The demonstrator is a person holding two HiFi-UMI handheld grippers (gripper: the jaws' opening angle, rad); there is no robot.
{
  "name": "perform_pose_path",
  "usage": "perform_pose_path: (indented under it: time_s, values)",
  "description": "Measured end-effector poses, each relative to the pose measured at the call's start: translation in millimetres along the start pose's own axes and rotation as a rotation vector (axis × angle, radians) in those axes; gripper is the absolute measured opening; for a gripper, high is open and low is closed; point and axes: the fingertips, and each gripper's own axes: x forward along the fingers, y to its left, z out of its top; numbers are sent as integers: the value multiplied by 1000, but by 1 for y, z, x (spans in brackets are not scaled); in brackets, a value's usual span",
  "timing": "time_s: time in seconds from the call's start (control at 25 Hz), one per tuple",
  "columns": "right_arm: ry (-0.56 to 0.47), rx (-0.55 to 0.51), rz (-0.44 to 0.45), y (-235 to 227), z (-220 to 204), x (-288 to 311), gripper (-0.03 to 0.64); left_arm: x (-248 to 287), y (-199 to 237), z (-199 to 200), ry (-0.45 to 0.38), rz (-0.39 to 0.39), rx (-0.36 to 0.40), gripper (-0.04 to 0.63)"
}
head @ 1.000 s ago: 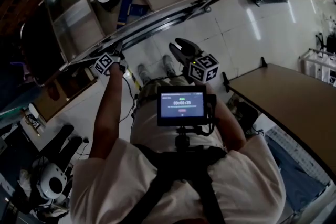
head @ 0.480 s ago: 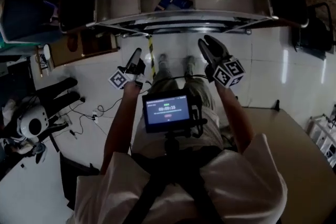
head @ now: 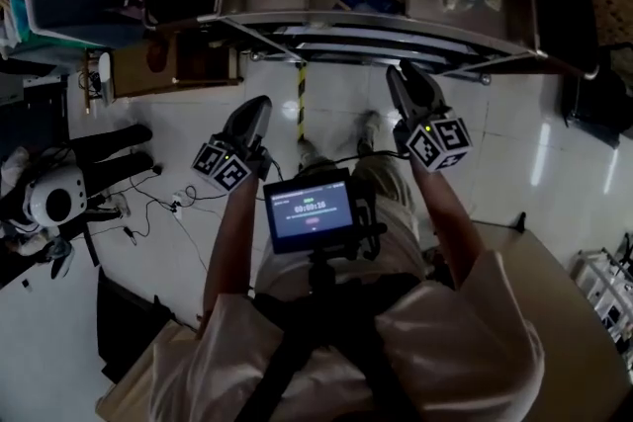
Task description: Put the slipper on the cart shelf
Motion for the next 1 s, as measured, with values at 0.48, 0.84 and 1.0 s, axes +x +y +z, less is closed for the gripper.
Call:
perform_pose_path:
  time_s: [0.48,0.84,1.0]
  values:
    - [-101,-240,-126,168,50,-39,121,-104,-18,85,-111,-114,192,2]
    - [-88,-264,-275,191,10,-75,121,-123,8,71,-75,-144,179,2]
    - [-85,-257,-312,193,-5,-85,121,-126,25,59,-57,-83,137,2]
